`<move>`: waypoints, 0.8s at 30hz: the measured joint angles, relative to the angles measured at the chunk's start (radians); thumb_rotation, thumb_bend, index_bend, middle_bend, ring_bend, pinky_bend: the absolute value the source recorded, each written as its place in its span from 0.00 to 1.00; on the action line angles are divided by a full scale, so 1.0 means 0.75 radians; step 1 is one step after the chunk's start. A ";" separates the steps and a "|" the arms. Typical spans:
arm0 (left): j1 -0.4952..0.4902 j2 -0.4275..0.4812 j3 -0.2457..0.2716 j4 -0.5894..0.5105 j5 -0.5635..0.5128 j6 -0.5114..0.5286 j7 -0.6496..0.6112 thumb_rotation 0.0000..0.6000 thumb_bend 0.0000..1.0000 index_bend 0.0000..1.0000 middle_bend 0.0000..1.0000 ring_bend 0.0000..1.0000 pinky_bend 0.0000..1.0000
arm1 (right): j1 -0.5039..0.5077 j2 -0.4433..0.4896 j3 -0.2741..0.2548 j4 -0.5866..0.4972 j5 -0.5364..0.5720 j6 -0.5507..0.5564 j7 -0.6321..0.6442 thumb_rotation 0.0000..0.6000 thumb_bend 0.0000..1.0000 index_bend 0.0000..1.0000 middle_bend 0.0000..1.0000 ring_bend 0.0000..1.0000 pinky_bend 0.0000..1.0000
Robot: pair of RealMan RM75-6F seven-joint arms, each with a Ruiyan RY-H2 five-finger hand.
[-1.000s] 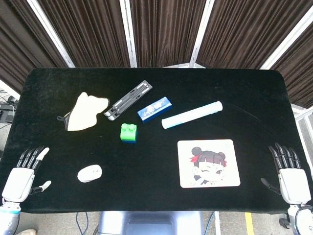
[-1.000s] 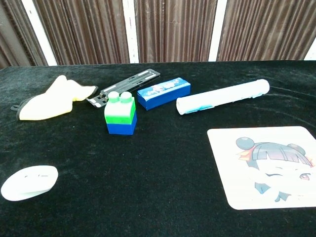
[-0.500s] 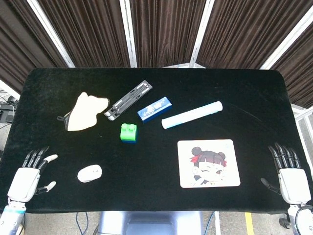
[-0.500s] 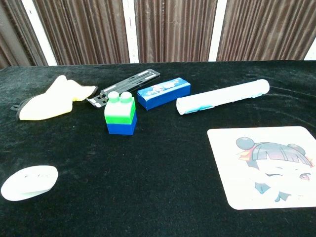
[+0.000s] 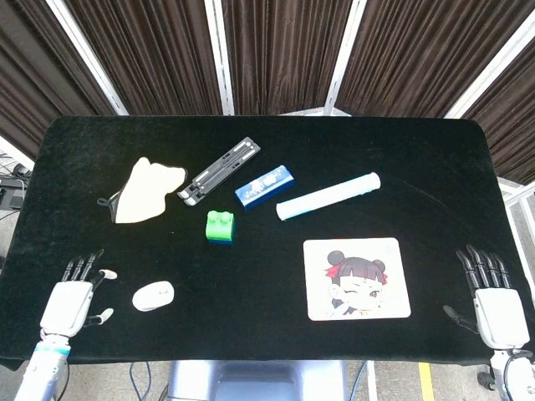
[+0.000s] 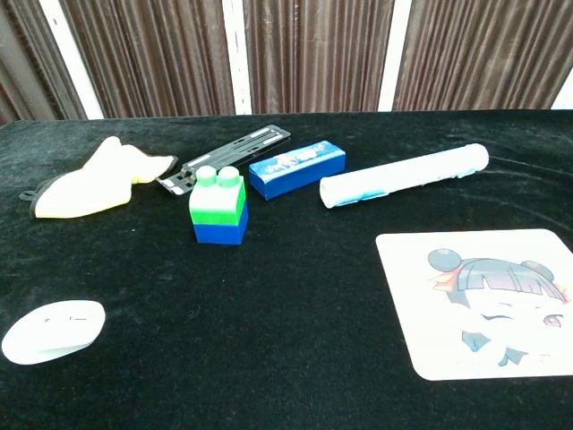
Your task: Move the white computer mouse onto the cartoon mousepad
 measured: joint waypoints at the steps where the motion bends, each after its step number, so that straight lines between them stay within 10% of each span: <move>1: -0.005 -0.011 -0.005 -0.013 -0.030 -0.016 0.039 1.00 0.18 0.25 0.00 0.00 0.00 | 0.000 0.001 -0.001 -0.001 -0.003 0.001 0.000 1.00 0.10 0.00 0.00 0.00 0.00; 24: -0.087 -0.226 -0.049 -0.081 -0.270 -0.114 0.349 1.00 0.18 0.23 0.00 0.00 0.00 | 0.001 0.003 -0.011 0.005 -0.023 0.001 0.021 1.00 0.10 0.00 0.00 0.00 0.00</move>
